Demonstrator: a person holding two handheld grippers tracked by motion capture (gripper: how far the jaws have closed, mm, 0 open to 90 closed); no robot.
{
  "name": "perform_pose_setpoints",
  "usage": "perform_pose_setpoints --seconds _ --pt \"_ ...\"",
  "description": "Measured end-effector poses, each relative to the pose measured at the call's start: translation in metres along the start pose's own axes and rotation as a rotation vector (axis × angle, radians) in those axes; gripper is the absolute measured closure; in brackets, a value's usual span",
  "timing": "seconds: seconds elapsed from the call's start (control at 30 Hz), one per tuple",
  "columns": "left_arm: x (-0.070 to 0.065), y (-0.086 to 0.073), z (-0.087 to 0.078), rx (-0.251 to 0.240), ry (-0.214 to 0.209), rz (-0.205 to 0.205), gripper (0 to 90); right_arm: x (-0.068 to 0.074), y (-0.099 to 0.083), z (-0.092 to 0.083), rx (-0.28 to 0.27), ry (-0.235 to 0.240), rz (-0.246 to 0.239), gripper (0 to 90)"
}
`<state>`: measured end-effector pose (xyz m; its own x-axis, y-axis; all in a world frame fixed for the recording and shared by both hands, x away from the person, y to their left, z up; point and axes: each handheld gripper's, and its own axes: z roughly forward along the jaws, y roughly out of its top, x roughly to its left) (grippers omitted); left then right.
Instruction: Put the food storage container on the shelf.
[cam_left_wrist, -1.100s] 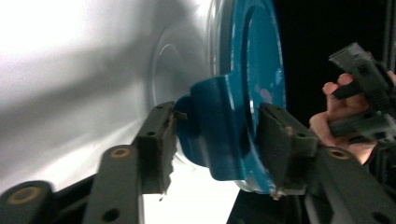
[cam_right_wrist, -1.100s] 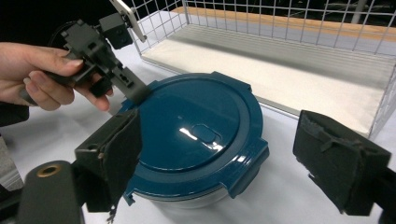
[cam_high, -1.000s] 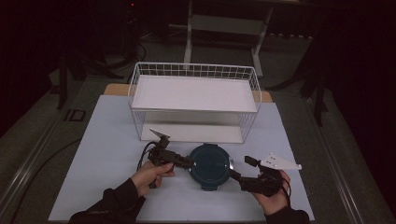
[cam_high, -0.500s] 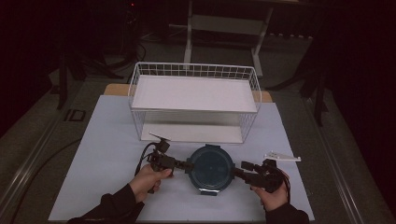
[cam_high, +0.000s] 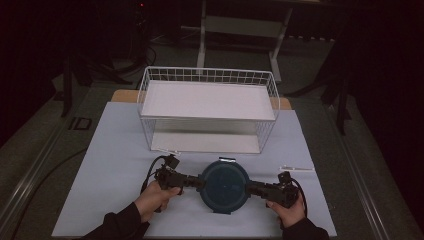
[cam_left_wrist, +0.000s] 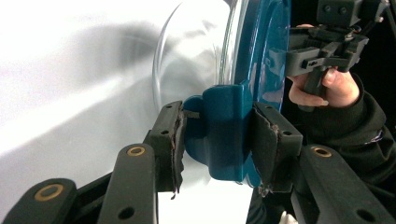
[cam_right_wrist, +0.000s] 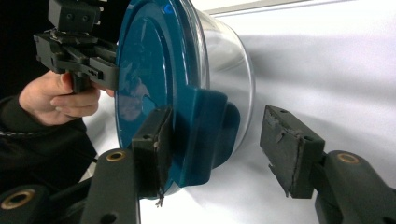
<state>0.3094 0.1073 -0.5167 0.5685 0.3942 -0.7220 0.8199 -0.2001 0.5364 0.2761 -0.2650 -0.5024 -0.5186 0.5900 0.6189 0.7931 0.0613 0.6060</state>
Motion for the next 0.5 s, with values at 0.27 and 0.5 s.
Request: perform_pose_setpoints --seconds 0.27,0.5 --pt "-0.001 -0.005 -0.001 -0.03 0.003 -0.008 56.9 -0.003 -0.002 0.004 0.028 0.09 0.042 55.9" --pt "-0.002 -0.011 -0.002 -0.06 0.012 -0.02 56.5 0.006 -0.001 0.003 0.032 0.057 0.025 56.6"
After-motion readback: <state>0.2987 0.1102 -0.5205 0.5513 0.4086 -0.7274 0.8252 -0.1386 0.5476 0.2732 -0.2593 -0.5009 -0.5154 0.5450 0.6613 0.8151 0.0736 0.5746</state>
